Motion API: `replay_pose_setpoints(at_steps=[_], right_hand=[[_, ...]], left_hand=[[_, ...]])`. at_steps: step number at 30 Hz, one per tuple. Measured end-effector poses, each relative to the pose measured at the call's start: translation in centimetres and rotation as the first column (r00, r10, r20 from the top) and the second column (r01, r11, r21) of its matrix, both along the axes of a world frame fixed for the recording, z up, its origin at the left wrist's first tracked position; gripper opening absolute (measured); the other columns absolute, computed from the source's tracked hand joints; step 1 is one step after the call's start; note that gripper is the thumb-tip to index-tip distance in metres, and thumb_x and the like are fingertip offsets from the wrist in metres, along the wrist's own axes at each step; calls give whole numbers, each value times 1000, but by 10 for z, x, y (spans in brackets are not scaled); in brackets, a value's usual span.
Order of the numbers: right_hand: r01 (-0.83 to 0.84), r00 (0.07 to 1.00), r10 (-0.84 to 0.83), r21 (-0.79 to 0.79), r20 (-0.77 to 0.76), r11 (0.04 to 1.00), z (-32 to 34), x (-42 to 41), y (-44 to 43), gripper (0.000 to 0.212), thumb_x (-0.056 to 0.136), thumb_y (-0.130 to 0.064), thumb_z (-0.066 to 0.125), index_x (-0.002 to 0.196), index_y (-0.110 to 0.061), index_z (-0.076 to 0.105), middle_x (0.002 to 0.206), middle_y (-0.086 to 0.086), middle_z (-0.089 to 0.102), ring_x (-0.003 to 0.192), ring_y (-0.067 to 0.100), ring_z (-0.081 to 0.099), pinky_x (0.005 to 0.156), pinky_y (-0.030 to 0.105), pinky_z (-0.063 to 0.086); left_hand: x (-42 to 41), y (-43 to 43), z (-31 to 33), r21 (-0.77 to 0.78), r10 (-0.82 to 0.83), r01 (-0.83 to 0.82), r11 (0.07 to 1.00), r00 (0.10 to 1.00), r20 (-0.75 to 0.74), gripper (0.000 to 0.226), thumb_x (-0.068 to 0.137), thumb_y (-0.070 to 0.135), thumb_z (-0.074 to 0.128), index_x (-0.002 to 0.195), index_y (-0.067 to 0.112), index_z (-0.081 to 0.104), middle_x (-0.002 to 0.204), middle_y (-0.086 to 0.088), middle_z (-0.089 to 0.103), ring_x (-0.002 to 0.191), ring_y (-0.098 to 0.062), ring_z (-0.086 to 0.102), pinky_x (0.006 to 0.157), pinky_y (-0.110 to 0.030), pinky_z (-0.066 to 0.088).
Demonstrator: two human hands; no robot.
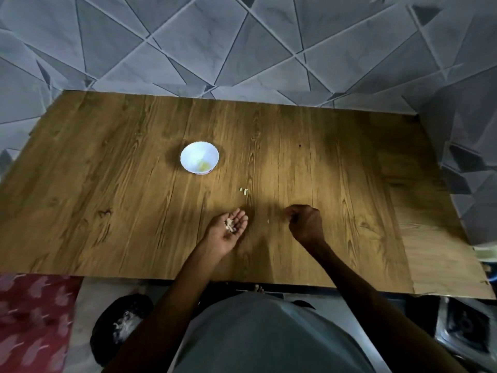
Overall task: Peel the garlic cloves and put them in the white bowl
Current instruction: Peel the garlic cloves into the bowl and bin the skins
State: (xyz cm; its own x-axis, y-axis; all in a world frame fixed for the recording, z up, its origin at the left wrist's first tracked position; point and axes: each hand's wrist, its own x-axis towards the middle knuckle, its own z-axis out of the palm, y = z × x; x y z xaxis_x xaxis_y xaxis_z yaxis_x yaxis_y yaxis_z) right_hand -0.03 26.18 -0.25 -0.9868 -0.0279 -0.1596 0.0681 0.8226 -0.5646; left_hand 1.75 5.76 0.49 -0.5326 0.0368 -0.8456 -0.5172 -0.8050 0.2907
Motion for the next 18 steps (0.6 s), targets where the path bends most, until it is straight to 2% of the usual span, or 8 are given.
replay_pose_setpoints(at_steps=[1, 3, 5, 7, 9, 11, 13, 18], right_hand=[[-6, 1000, 6, 27, 9, 1000, -5, 3, 5, 28, 90, 4, 57, 100, -15, 75, 103, 1, 74, 82, 7, 66, 69, 16, 50], [-42, 999, 42, 61, -8, 997, -10, 10, 7, 26, 94, 0, 55, 109, -12, 72, 106, 4, 71, 81, 8, 64, 66, 13, 47], [-85, 996, 87, 49, -37, 995, -12, 14, 3, 21, 98, -8, 51, 111, -8, 68, 102, 4, 66, 78, 7, 58, 64, 12, 45], [-135, 989, 138, 59, -46, 989, -16, 16, -7, 21, 100, -13, 49, 112, -8, 66, 105, 4, 63, 83, 11, 57, 71, 18, 48], [-166, 985, 168, 49, -41, 985, -21, 16, -16, 20, 99, -14, 51, 112, -8, 65, 108, 7, 63, 90, 17, 61, 80, 28, 53], [-174, 983, 176, 30, -57, 984, -24, 17, -23, 17, 98, -17, 54, 109, -10, 65, 106, 7, 65, 90, 16, 62, 81, 31, 55], [-190, 979, 191, 9, -69, 982, -26, 17, -28, 16, 97, -19, 57, 108, -11, 66, 104, 6, 65, 90, 14, 61, 80, 27, 53], [-280, 951, 293, 126, -98, 952, -36, 20, -33, 17, 97, -24, 58, 107, -15, 69, 115, 4, 60, 106, 17, 56, 86, 24, 46]], left_hand=[[0, -4, 0, -3, 1, -1, 1000, 1000, 3, 38, 106, 18, 28, 88, 4, 58, 106, -9, 62, 125, -23, 50, 98, -30, 40], [-1, -11, -1, -8, 0, 0, 1000, 1000, 6, 37, 105, 17, 28, 88, 3, 58, 99, -10, 61, 131, -23, 47, 101, -32, 39], [-3, -15, -1, -10, 14, -14, 1000, 1000, 10, 38, 105, 17, 27, 89, 4, 58, 101, -11, 61, 118, -23, 56, 103, -31, 40], [-3, -16, 0, -9, 17, -17, 1000, 1000, 1, 38, 105, 17, 28, 90, 4, 59, 106, -13, 61, 101, -22, 61, 104, -29, 40], [-3, -15, 1, -3, 21, -21, 1000, 1000, -5, 37, 106, 17, 28, 91, 4, 59, 109, -14, 62, 118, -23, 57, 100, -30, 42], [-2, -13, 2, 2, 27, -27, 1000, 1000, -9, 37, 106, 17, 28, 92, 3, 59, 125, -12, 60, 132, -23, 48, 98, -32, 41], [-1, -12, 4, 0, 39, -39, 999, 999, -11, 37, 106, 17, 28, 93, 3, 59, 138, -12, 53, 133, -24, 47, 98, -32, 41], [1, -9, 7, 4, 47, -47, 999, 999, -17, 36, 106, 17, 30, 93, 2, 60, 141, -14, 52, 132, -24, 47, 98, -32, 42]])
